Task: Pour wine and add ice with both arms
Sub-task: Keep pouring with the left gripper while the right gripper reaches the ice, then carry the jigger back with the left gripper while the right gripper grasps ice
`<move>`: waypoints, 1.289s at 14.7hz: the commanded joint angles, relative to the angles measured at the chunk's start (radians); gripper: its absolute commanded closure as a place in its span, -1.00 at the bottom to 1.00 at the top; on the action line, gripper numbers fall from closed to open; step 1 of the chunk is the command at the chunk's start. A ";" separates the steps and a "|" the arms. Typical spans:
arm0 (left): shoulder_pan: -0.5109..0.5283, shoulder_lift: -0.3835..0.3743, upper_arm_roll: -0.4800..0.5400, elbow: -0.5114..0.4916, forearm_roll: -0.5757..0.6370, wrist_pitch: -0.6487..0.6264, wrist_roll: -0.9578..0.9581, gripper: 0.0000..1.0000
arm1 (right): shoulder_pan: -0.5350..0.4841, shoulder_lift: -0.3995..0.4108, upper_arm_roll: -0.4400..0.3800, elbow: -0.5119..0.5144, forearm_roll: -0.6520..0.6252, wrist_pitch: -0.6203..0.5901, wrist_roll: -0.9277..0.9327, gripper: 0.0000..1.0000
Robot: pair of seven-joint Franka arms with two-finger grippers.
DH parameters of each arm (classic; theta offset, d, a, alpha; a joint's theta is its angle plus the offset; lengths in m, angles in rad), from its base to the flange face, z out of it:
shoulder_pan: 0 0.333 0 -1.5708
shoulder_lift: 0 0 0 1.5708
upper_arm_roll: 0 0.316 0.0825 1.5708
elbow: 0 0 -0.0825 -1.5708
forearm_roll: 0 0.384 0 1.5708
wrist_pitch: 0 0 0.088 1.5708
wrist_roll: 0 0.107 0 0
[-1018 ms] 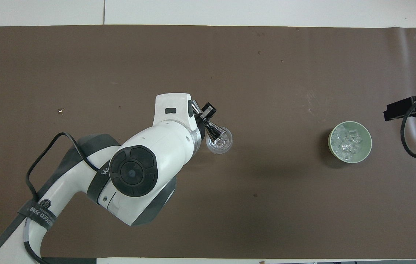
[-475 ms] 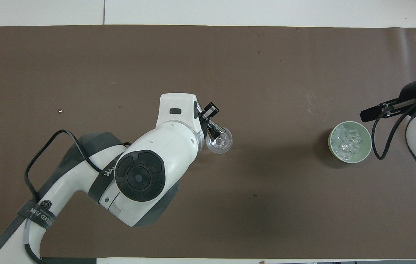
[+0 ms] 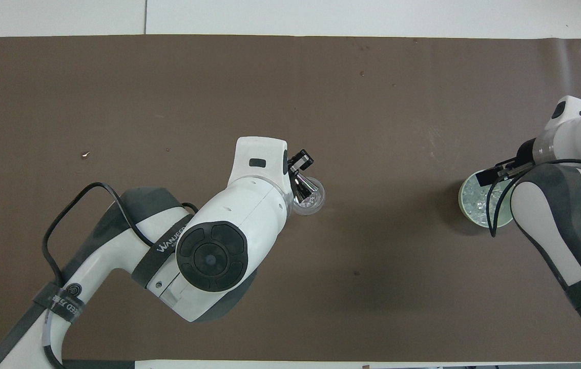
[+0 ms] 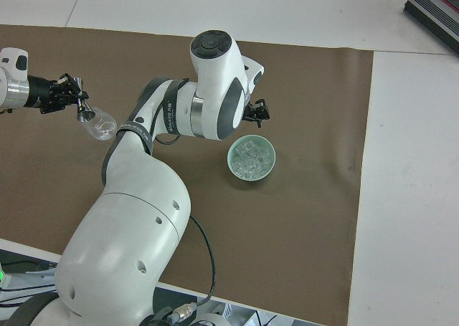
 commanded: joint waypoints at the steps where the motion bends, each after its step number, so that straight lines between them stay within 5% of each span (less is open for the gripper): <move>1: -0.005 -0.002 0.014 0.024 0.022 -0.044 -0.020 1.00 | -0.034 -0.022 0.005 -0.064 0.019 0.050 -0.077 -1.00; 7: 0.052 -0.024 0.029 0.035 -0.209 -0.066 -0.044 1.00 | -0.028 -0.022 0.005 -0.131 0.019 0.129 -0.102 -0.33; 12: 0.161 -0.027 0.027 0.024 -0.501 -0.075 -0.041 1.00 | -0.029 -0.021 0.005 -0.180 0.019 0.184 -0.079 -0.31; 19: 0.397 -0.033 0.027 -0.035 -0.658 -0.104 0.003 1.00 | -0.026 -0.018 0.005 -0.219 0.019 0.202 -0.046 -0.24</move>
